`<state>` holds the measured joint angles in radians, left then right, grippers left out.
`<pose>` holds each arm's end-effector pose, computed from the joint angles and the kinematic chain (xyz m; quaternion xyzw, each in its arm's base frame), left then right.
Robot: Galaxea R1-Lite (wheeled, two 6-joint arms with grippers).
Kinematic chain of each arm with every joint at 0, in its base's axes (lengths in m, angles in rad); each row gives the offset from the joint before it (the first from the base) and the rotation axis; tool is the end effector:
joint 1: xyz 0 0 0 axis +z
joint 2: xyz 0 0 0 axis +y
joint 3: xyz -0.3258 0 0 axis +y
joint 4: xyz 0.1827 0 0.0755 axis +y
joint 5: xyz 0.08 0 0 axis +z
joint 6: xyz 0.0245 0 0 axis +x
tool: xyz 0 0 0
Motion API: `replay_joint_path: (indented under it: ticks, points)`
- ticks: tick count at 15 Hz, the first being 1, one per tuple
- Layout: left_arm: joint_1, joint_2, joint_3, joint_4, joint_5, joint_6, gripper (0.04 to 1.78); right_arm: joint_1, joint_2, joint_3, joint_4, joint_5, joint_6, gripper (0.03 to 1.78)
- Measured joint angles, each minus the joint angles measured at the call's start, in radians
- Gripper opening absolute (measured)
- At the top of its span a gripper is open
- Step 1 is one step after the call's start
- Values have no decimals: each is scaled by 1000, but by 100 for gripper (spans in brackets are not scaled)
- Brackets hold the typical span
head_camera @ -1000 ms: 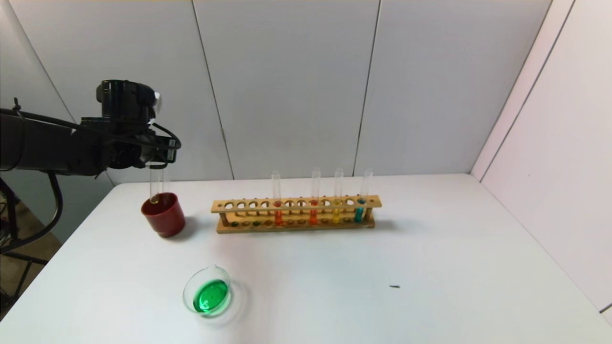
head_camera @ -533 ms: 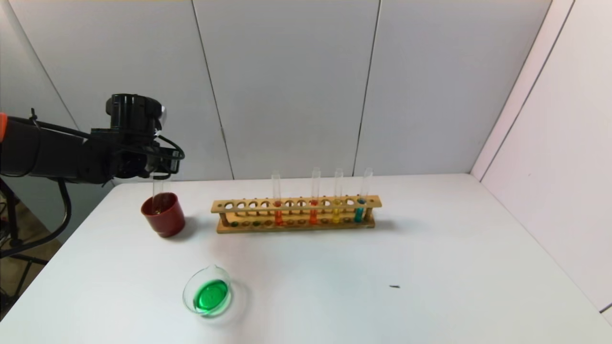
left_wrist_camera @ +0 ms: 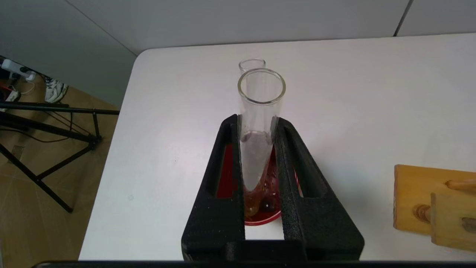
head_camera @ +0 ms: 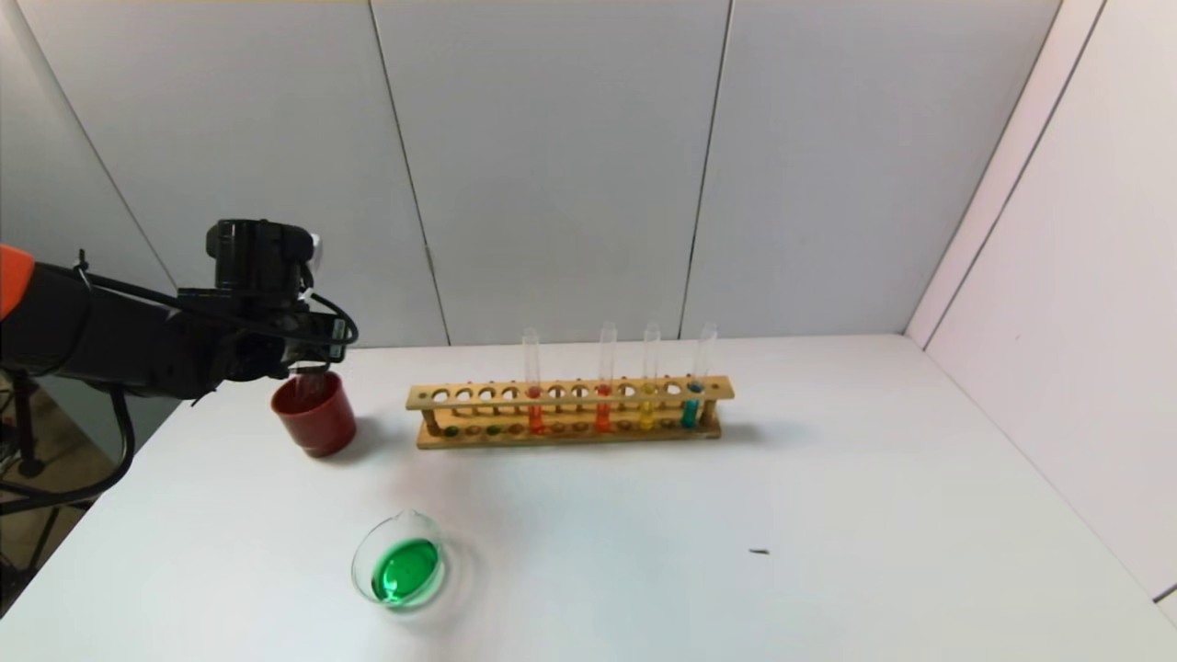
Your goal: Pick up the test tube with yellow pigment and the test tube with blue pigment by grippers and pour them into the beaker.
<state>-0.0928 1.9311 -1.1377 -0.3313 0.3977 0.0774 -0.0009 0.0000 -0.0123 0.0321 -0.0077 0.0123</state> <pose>0.3879 -0.0266 0.1819 0.0928 0.2277 0.1391 0.9593 -0.0396 -0.0002 0.0757 0.0061 0.0099 -0.0044 0.9999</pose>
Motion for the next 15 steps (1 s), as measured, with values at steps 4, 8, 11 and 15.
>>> replay_joint_path:
  ticks: [4,8,11,15]
  points:
    - [0,-13,55,-65,1,7,68,1,0,0,0,0,0,170]
    - [-7,-40,74,-67,3,3,135,0,0,0,0,0,0,170]
    - [-9,-100,88,-63,4,10,166,0,0,0,0,0,0,170]
    - [6,-236,104,-6,3,9,175,0,0,0,0,0,0,170]
